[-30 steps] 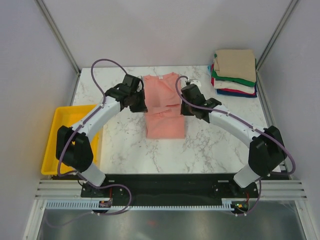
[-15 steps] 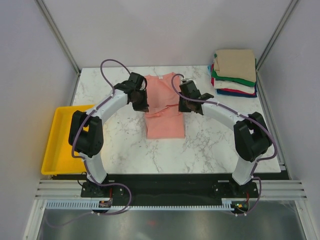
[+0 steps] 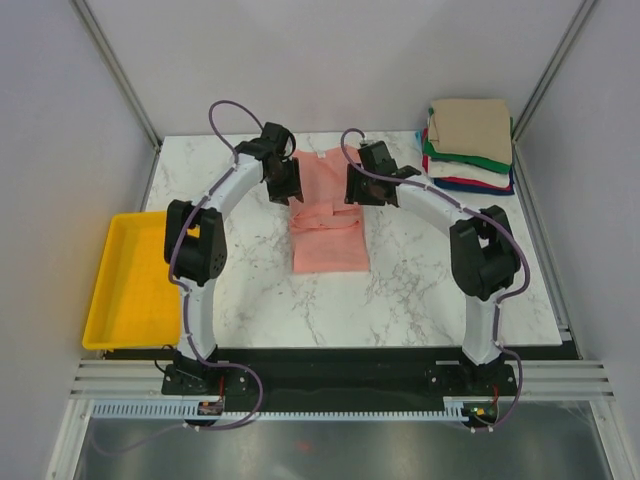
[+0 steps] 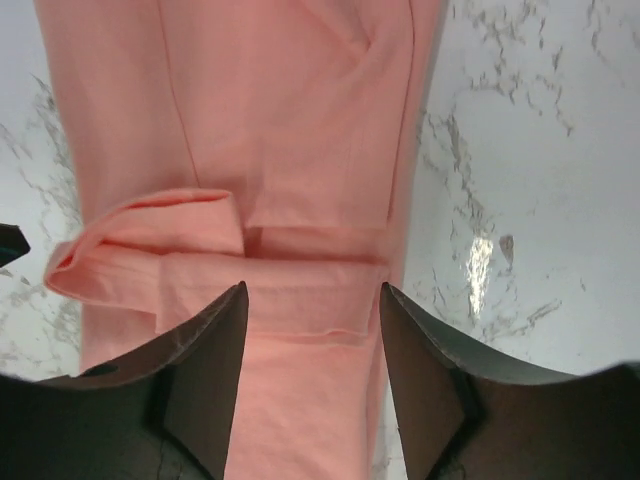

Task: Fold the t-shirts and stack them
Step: Fold the tshirt

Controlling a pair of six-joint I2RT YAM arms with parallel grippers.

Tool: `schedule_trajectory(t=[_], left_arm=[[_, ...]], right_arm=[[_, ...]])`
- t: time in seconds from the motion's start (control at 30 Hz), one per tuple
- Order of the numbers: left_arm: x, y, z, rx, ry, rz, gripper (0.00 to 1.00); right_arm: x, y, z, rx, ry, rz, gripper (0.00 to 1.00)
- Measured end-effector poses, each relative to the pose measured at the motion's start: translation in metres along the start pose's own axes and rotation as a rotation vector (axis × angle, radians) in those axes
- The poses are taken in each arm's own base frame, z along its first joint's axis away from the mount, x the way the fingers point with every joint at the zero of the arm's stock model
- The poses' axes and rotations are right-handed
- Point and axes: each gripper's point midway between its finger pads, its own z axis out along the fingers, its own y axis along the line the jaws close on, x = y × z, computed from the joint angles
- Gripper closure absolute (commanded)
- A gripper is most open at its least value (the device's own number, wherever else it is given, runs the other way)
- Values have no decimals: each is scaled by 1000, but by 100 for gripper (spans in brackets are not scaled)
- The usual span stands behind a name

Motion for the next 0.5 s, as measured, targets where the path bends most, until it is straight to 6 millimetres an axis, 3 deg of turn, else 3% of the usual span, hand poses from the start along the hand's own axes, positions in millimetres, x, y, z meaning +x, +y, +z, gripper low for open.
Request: schedule_trajectory(t=[0.1,0.17,0.27,0.33,0.37,0.43,0.5], left_arm=[[-34,-12,-14,10,-46,14,43],[-55,-22,-36,31,-103,22,43],[-64,-33,-75,63,-170,33,46],[-49,-35,-96,79,-177,43,49],[-40,-37,-103,92,-180,50,50],[-3,-39,-113,123,-145,67,51],[37,-44,-110,173,-99,87,52]], right_arm=[[-34,7,-3,-16,-33,2,33],[-63,14,-15,-37,-86,2,34],[-83,22,-44,-83,-144,6,46],[-75,27,-65,-134,-151,7,55],[-61,28,-73,-161,-132,8,64],[-28,32,-84,-232,-88,19,71],[12,35,-85,-290,-8,28,77]])
